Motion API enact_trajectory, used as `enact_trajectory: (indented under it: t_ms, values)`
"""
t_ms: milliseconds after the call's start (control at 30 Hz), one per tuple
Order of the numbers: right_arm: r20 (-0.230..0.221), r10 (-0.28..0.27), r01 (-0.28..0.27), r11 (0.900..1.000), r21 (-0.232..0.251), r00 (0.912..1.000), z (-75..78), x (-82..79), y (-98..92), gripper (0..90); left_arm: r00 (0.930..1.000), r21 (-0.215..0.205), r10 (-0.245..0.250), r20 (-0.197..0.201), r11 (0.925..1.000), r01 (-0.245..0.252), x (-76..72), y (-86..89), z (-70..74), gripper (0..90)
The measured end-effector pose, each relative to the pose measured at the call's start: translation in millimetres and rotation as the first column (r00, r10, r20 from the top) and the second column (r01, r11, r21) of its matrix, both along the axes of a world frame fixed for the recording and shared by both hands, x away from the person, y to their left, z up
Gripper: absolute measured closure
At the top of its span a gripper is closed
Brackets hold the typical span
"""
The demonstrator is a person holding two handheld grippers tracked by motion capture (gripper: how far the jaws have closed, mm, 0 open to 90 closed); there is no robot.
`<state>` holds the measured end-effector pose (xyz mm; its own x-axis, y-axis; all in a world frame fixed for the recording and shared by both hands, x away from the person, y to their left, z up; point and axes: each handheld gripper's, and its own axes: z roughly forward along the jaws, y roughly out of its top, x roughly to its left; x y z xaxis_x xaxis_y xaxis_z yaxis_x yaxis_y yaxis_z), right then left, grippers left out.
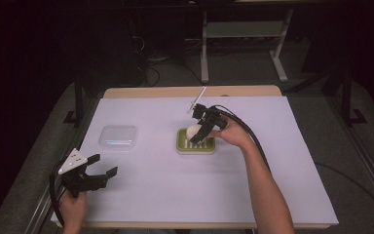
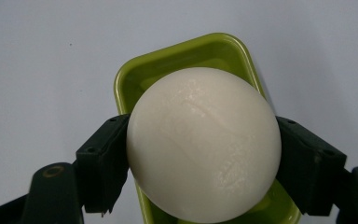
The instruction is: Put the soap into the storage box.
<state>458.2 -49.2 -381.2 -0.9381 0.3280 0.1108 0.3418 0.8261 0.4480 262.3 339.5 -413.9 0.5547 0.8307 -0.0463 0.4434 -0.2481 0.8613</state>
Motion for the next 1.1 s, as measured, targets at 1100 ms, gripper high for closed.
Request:
enact_trajectory:
  t_ms: [1100]
  values:
    - [-0.006,-0.012,0.011,1.000,-0.022,0.9999,-14.6,-1.2,0.6,23.7,1.0000,0.004,-0.003,0.001,1.0000,0.003,0.2,-0.1,-0.5,14.5]
